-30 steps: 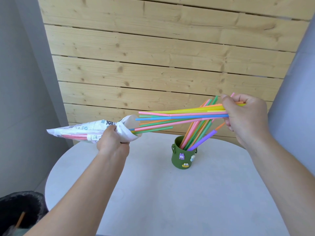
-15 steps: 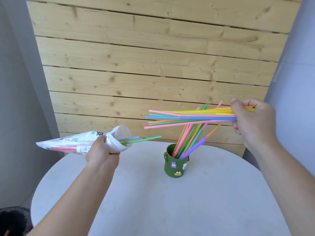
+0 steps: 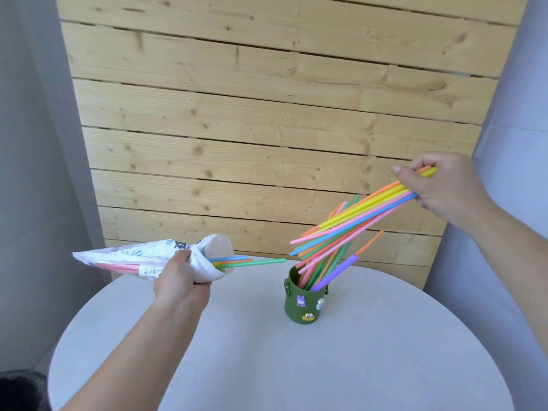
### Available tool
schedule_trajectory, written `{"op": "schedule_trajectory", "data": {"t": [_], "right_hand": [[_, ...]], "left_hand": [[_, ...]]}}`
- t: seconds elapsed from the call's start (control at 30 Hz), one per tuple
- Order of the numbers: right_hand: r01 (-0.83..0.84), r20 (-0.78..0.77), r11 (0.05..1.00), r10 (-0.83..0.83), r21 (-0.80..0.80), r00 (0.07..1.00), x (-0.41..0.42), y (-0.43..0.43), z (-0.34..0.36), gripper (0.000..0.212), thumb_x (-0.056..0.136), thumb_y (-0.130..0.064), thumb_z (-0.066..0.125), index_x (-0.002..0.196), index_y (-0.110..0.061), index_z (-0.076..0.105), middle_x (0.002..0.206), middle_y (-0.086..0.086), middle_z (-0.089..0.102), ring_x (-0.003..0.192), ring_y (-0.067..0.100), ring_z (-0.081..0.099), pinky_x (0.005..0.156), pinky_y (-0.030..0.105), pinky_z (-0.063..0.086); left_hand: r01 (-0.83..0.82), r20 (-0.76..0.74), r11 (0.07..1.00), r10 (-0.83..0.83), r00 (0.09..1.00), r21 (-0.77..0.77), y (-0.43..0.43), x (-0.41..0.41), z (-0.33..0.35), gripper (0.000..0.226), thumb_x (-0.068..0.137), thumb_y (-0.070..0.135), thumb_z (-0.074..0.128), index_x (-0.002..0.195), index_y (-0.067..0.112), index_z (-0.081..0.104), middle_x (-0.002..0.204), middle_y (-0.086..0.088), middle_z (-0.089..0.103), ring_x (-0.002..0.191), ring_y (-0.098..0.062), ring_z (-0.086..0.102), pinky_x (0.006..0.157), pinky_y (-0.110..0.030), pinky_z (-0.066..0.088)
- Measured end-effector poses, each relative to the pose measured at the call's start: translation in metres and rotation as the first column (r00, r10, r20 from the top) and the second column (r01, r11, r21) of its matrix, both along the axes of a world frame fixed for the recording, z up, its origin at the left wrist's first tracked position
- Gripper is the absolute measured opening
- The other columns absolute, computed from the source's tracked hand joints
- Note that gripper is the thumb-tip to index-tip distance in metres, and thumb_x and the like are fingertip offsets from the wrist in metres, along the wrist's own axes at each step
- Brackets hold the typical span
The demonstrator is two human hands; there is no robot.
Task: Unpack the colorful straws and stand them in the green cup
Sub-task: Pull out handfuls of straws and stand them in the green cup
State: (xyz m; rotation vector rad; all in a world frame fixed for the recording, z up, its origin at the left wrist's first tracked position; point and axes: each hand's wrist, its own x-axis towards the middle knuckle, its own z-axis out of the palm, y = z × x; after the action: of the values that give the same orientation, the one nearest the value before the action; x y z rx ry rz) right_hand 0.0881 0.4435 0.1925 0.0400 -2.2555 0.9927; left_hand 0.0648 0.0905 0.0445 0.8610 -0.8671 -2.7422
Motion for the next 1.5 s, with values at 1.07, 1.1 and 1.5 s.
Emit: {"op": "schedule_trajectory", "data": {"t": [1.07,1.1,1.5], "right_hand": [[-0.282,0.462,0.842,0.044,0.46,0.886,-0.122,-0.063,0.032,0.038,0.082,-0.047,0.078,0.066,-0.014,0.066,0.053,0.004,0.055,0.04,0.017,0.045,0.042,0.02,0.037],[-0.281,0.462,0.836,0.038,0.47,0.886,-0.124,-0.065,0.032,0.038,0.082,-0.047,0.078,0.066,-0.015,0.065,0.053,0.003,0.055,0.041,0.017,0.045,0.041,0.019,0.037],[-0.32,0.446,0.785,0.063,0.53,0.893,-0.137,-0.079,0.026,0.04,0.082,-0.048,0.078,0.067,-0.013,0.064,0.062,0.008,0.06,0.052,0.021,0.051,0.049,0.025,0.042]], "left_hand": [[0.079,-0.024,0.996,-0.079,0.997,-0.032,0.011,-0.005,-0.013,0.006,0.1,0.008,0.06,0.1,0.014,0.058,0.134,-0.011,0.068,0.121,-0.03,0.068,0.111,-0.051,0.05],[0.078,-0.026,0.996,-0.079,0.997,-0.033,0.011,-0.005,-0.013,0.007,0.1,0.009,0.06,0.106,0.012,0.059,0.133,-0.011,0.068,0.12,-0.03,0.068,0.111,-0.052,0.05],[0.088,-0.018,0.996,-0.088,0.996,-0.035,0.014,-0.005,-0.014,0.026,0.1,0.01,0.062,0.125,0.011,0.057,0.133,-0.01,0.069,0.119,-0.029,0.069,0.111,-0.051,0.05]]}}
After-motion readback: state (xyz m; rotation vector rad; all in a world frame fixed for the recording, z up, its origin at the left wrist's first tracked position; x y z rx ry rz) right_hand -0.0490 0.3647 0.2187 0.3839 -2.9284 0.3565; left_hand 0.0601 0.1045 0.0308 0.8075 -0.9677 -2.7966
